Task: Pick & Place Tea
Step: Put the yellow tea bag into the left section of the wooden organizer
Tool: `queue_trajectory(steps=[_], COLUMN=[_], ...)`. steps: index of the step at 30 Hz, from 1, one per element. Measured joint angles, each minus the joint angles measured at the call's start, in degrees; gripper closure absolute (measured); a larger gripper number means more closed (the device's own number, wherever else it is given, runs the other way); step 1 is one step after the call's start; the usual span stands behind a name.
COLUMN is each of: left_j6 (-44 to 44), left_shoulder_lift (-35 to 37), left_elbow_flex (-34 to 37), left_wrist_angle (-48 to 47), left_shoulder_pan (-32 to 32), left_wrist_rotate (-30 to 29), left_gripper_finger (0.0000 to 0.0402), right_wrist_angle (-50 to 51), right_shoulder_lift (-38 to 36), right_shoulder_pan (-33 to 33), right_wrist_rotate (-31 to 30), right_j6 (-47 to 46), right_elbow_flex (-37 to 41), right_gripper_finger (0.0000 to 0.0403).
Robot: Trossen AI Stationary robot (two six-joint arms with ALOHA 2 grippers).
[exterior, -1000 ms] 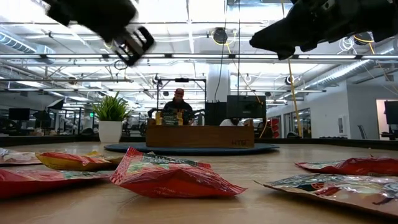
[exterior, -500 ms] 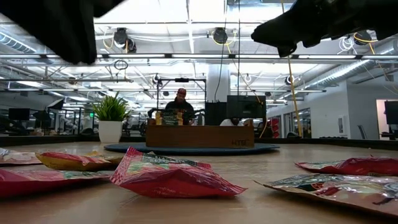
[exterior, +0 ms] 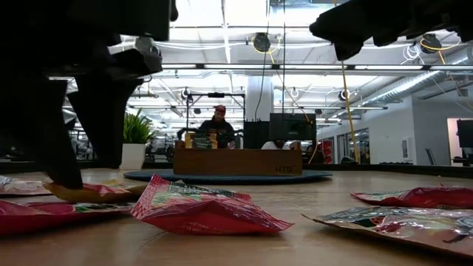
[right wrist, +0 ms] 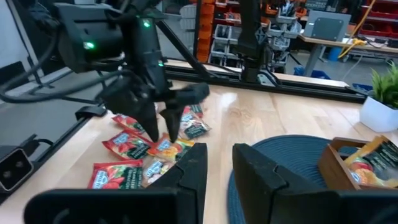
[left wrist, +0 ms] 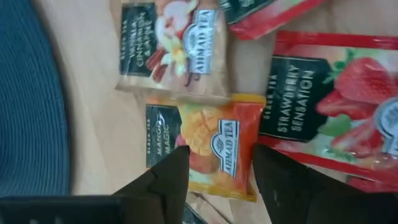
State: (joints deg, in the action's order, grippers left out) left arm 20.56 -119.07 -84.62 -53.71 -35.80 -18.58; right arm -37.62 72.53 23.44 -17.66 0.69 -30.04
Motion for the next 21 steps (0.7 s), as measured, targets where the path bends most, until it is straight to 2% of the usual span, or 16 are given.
queue_trajectory(steps=[14,21], left_j6=[0.76,0.02], left_shoulder_lift=[0.05,0.65], left_elbow_flex=[0.18,4.90], left_wrist_angle=[0.56,6.89], left_shoulder_pan=[0.80,1.29], left_wrist_rotate=[4.56,5.61], left_gripper_finger=[0.0220,0.0220], right_wrist_angle=[0.13,0.13], right_shoulder_lift=[0.00,0.00], right_shoulder_pan=[-0.08,-0.06], right_wrist_rotate=[-0.01,-0.01], right_j6=[-0.10,-0.42], right_elbow_flex=[0.00,0.00], right_gripper_finger=[0.0339,0.0339])
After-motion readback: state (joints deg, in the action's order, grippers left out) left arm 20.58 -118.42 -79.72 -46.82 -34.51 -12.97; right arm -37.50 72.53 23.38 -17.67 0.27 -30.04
